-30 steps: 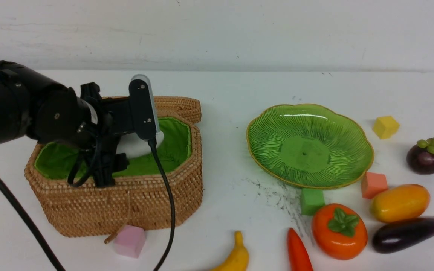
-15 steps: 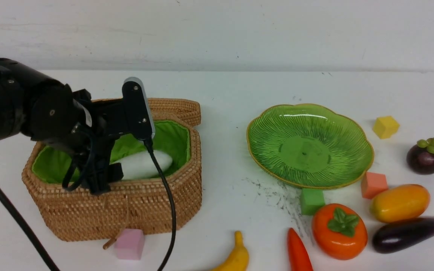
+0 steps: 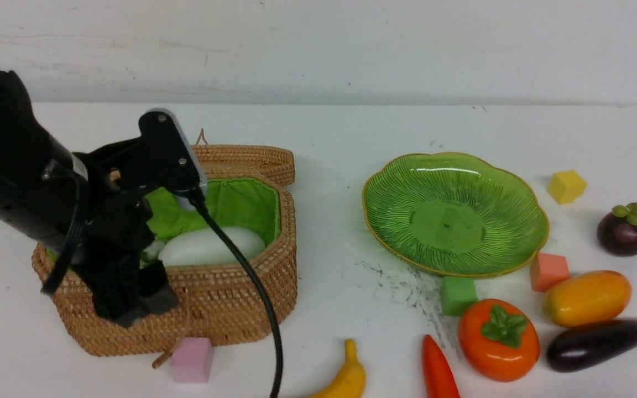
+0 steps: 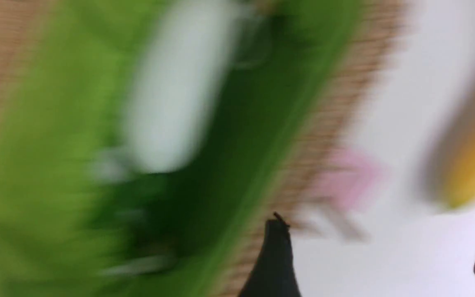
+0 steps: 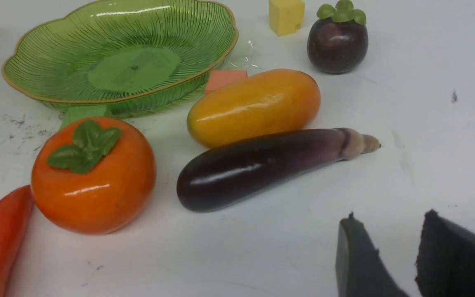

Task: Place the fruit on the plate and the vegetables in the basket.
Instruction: Use the left arm to grab a banana and put it into the right plate

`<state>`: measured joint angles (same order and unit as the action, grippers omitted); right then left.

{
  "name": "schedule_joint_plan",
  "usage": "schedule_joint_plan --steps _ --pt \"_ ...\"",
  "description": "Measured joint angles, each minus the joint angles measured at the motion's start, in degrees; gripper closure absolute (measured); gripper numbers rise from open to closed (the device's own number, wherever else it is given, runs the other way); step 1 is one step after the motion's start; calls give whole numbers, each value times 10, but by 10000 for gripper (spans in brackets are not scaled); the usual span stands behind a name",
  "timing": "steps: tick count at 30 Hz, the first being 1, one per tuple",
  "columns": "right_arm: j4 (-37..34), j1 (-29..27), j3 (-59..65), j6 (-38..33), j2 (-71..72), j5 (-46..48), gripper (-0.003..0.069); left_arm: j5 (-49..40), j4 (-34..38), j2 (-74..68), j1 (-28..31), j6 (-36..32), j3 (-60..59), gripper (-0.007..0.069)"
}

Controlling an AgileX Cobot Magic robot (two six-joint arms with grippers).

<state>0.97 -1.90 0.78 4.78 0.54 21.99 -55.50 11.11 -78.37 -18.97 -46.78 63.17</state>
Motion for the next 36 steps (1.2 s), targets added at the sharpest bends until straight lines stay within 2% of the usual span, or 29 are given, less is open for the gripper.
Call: schedule_joint_plan --steps 3,4,7,10,12,14,15,16,20,26,36 --pt "0 0 0 0 0 0 417 -42 59 1 0 -19 0 41" --pt "0 0 0 0 0 0 417 -71 113 1 0 -51 0 41" --pt "0 0 0 0 0 0 417 -100 198 -2 -1 -74 0 41" --pt "0 0 0 0 0 0 417 -98 218 -13 -21 -71 0 41" --pt "0 0 0 0 0 0 417 -90 203 -26 -49 -59 0 42" --pt "0 0 0 0 0 0 417 -77 165 -45 -106 -31 0 42" --pt "0 0 0 0 0 0 417 -76 160 -49 -111 -28 0 42" --pt "0 0 0 0 0 0 417 -59 115 -68 -158 -1 0 42" --pt "1 0 0 0 0 0 417 -3 41 -114 -212 46 0 42" --pt "1 0 0 0 0 0 417 87 10 -183 -222 93 0 43" --pt "1 0 0 0 0 0 417 117 24 -270 -222 100 0 60"
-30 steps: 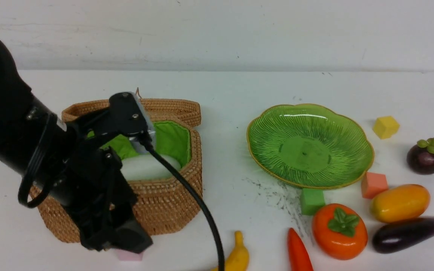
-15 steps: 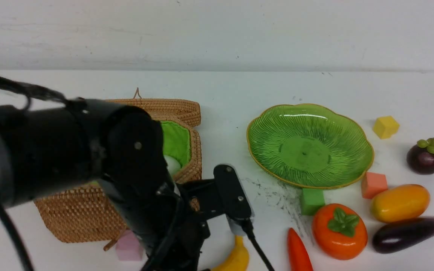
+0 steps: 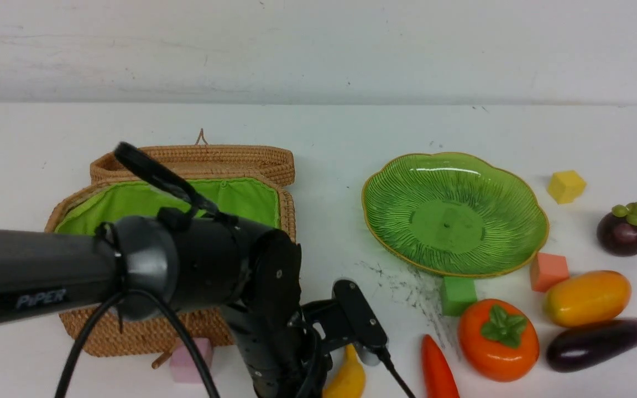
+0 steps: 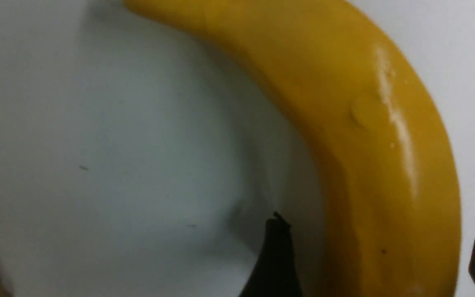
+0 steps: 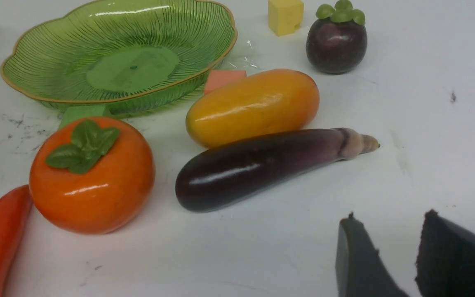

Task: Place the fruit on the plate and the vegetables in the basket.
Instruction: Use the left arm to grab a banana and put it into the right plate

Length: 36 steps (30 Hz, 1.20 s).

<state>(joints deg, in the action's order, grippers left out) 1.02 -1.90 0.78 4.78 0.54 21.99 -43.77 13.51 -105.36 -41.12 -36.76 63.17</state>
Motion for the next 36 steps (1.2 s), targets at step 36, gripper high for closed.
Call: schedule_joint_plan --steps 36 --pt "1 0 0 0 0 0 417 -222 -116 20 2 -124 383 326"
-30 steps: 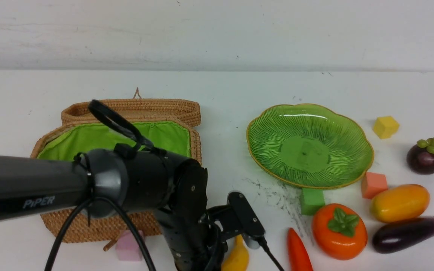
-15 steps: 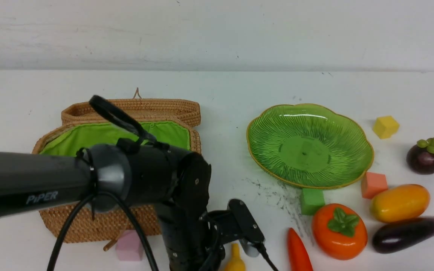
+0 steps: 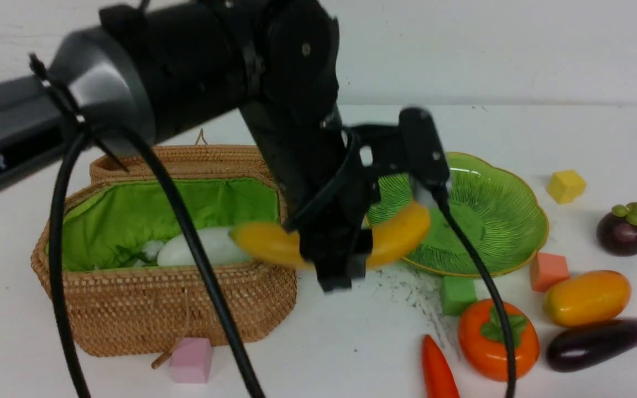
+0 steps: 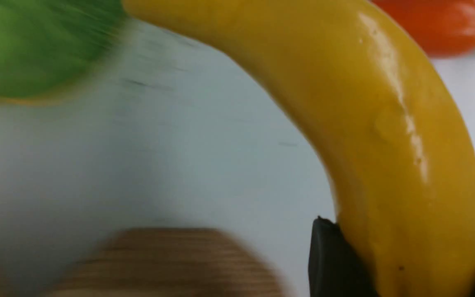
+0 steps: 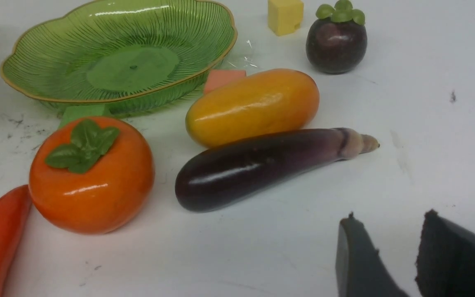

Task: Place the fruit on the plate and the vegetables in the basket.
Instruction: Use the left arm to grab a banana and put it into the right plate

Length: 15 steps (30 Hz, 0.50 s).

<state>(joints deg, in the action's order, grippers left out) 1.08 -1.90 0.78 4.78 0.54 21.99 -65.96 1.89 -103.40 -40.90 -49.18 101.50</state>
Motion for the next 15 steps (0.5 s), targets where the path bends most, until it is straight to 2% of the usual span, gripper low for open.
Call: schedule_joint_plan --steps 4,7,11,14,15 --pt "0 0 0 0 0 0 417 99 -57 -43 23 -42 84 326" --pt "0 0 0 0 0 0 417 140 -54 -84 38 -79 124 326" --pt "0 0 0 0 0 0 417 205 -3 -159 44 -164 166 326" --pt "0 0 0 0 0 0 417 258 105 -206 42 -265 172 326" --pt "0 0 0 0 0 0 417 260 112 -211 42 -270 173 326"
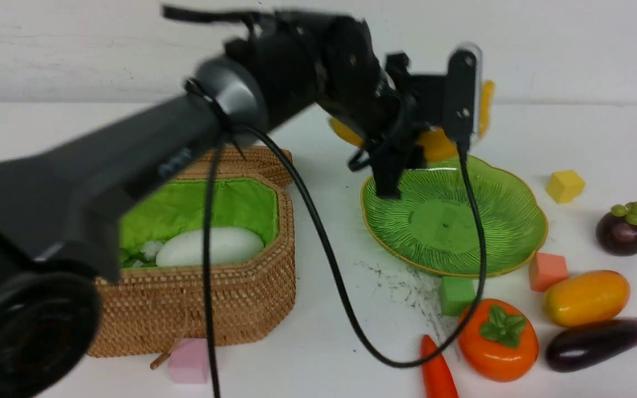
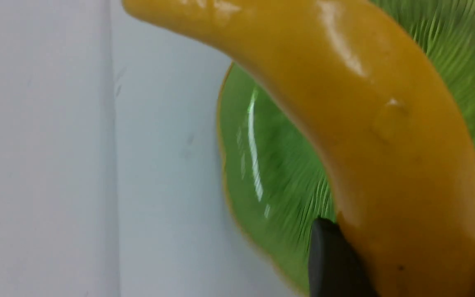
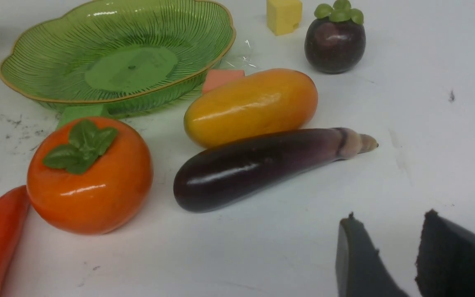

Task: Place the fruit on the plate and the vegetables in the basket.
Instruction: Use the left arm to grab a banana and put it into the right plate, then use the left arm to grab a carrot and put it into the left basket

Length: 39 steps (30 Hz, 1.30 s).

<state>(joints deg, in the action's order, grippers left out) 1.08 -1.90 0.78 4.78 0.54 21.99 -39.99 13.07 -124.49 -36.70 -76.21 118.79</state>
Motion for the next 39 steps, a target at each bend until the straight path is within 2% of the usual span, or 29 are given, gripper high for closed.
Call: schedule_joint_plan --steps 1,3,6,19,23,24,29,30,31,33,39 --pt "0 0 0 0 0 0 417 6 52 -16 0 -38 0 326" --pt "0 0 0 0 0 0 417 5 101 -32 0 -68 0 326" --pt "0 0 0 0 0 0 417 6 148 -52 -1 -79 0 326" --pt "0 0 0 0 0 0 417 21 167 -94 -2 -17 1 324" --pt "0 0 0 0 0 0 417 21 167 -94 -2 1 1 265" --pt "0 0 0 0 0 0 417 20 167 -94 -2 11 1 208" --pt "0 0 0 0 0 0 417 11 167 -94 -2 41 1 29" --pt "0 0 0 0 0 0 417 11 167 -94 -2 41 1 29" --pt "0 0 0 0 0 0 417 1 167 -91 -2 60 1 0" --pt "0 0 0 0 0 0 417 -15 167 -85 -2 89 1 -11" --pt "0 0 0 0 0 0 417 -118 144 10 1 346 1 36"
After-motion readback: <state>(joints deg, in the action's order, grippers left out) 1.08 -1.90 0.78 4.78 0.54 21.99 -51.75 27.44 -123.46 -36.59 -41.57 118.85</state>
